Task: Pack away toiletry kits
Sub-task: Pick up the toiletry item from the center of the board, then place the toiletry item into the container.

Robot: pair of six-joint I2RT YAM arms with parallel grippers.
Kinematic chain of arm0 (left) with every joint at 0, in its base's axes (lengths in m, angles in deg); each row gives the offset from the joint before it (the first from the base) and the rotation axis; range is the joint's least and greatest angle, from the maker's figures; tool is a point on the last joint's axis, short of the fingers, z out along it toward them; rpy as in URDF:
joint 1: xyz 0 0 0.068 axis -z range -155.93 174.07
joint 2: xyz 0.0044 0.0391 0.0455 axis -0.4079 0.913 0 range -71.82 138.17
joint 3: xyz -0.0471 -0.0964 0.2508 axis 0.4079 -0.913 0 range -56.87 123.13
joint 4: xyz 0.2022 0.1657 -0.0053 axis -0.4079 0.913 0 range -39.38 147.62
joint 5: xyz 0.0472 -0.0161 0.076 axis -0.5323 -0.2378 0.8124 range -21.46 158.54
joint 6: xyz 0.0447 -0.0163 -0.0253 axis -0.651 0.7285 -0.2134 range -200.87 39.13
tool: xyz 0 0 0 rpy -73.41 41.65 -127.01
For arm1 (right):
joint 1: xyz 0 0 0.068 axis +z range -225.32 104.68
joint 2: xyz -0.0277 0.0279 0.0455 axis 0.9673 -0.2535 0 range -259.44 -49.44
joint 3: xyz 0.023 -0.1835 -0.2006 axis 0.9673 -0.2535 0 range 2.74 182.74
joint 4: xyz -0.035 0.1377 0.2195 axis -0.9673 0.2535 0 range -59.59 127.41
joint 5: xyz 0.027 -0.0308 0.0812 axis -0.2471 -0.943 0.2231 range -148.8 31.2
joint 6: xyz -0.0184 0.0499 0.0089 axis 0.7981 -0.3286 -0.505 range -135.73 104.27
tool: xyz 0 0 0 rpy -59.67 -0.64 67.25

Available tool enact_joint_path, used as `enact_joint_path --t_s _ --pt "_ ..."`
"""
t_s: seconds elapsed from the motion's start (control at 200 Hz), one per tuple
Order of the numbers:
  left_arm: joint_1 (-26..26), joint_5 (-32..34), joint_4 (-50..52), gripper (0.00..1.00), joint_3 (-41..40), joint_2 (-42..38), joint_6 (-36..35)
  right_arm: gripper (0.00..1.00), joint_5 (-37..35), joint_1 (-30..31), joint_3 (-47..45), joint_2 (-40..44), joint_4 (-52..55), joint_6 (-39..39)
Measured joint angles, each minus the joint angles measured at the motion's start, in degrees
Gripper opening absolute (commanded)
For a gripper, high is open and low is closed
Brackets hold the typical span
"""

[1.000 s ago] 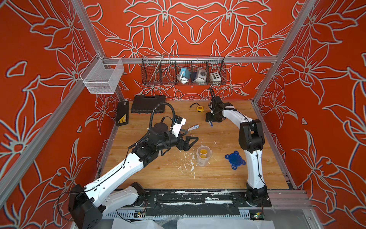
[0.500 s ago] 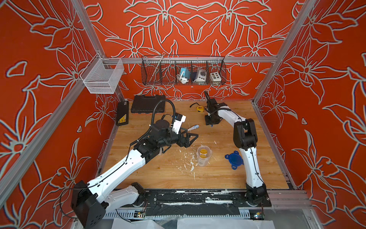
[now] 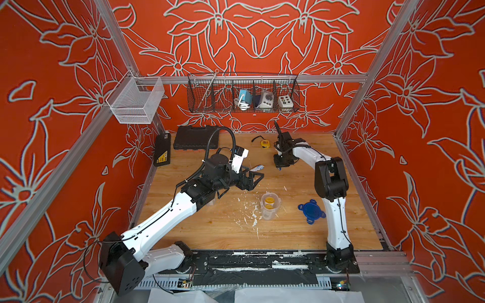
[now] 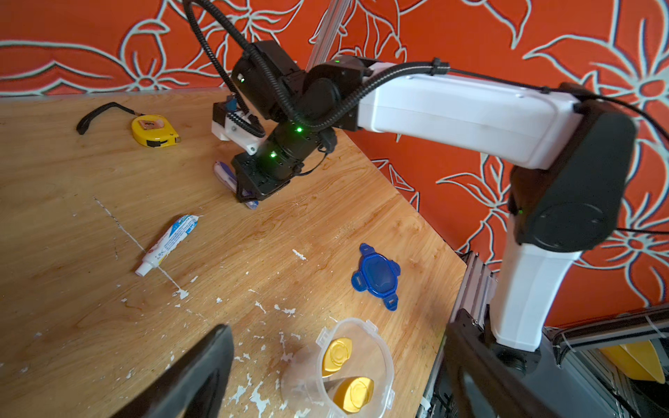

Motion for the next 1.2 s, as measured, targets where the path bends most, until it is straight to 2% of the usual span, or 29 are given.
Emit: enact_joint_path --t_s 0.175,0.405,0.555,0.716,0.926,1.196 --pt "-2.2 -0.3 2.6 0.87 1.9 2.4 2.6 0.03 2.1 -0.3 -6.6 9.0 -4.6 2.7" --pt "-4.7 -5.0 4.9 0.88 8.3 8.1 8.4 0.04 7.6 -0.5 -23.6 31.5 -13.7 6.0" --pt "-4.7 -10.1 1.3 0.89 9.9 9.1 15.1 0.04 11.1 0.0 -30.4 45.6 -16.0 7.1" --pt "-4.7 -13.9 -2.5 0.91 10.2 10.9 20.9 0.06 14.2 1.6 -35.3 56.8 -15.7 7.4" --pt "-2.3 -14.4 -1.2 0.91 15.3 13.9 21.1 0.07 16.7 5.2 -41.7 65.9 -14.4 5.2" --pt "0.2 -11.5 2.8 0.87 19.7 18.9 20.0 0.06 16.8 8.6 -44.6 68.8 -13.1 3.4"
